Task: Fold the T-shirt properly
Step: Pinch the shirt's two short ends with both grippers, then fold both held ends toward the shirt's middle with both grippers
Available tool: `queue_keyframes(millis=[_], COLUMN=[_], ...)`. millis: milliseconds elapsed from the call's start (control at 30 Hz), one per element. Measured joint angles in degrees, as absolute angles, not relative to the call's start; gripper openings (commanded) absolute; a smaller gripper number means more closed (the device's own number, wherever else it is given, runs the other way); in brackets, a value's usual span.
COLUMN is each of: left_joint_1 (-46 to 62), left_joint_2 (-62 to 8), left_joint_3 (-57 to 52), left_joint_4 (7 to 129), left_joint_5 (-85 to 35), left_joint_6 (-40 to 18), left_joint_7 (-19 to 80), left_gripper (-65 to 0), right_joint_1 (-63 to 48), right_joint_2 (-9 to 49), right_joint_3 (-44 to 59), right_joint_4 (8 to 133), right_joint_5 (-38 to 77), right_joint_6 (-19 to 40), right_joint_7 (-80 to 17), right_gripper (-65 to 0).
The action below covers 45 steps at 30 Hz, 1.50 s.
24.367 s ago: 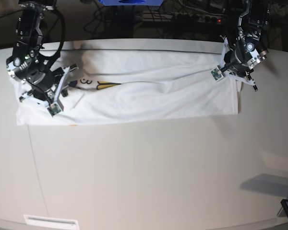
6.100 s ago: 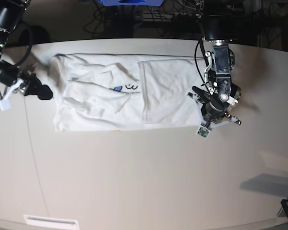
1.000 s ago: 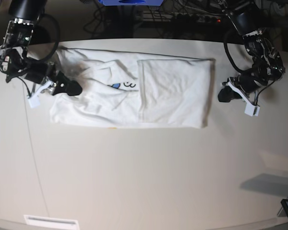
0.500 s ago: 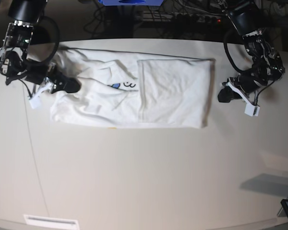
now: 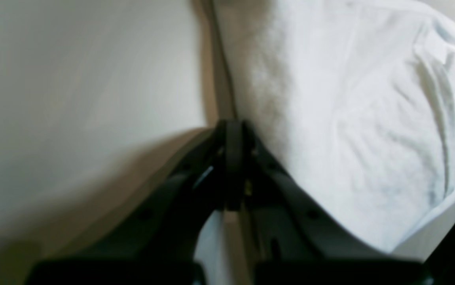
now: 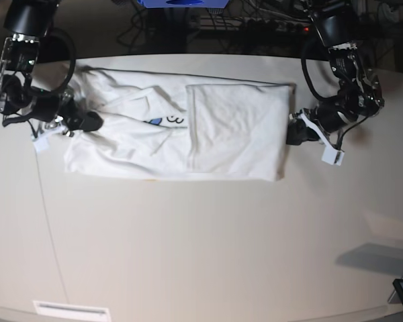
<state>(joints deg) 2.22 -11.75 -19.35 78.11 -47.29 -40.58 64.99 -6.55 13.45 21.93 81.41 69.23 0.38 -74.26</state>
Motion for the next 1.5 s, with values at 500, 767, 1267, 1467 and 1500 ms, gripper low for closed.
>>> queue_keyframes(millis=[500,767,1267,1467,1500], left_joint_1=[1.89,1.72,1.63,1.63,1.63], left_joint_2=[-7.14,-7.14,-6.98,-7.05,-7.18], left_joint_3=[-14.48,-14.46,-14.46,-14.06,-13.10], left_joint_4=[78.15,78.15,78.11,78.11,78.11], left_joint_5=[-48.21,-48.29,-48.29,-48.27,-48.27], left_joint_6=[-40.80,-40.80,-40.82,-40.80,-40.80], left_joint_7=[64.60,64.88,65.01,64.90,64.69], left_gripper=[-65.0,-65.0,-65.0,-65.0,-65.0], right_joint_1=[-6.72,-6.83,-8.29,-8.08,-8.01], right_joint_2=[14.22,14.22,11.00,11.20,11.18], right_joint_3=[20.62,15.79,-5.48,-14.66,-16.10], right_joint_4=[97.73,102.80,111.18,111.18,111.18], right_joint_5=[52.36,51.37,25.45,21.85,21.15], right_joint_6=[-1.15,-11.79,-27.00,-38.02,-39.13], right_joint_7=[-73.56,-73.34,-65.95,-63.44,-63.46], right_gripper=[-64.9,-64.9,-64.9,-64.9,-65.0])
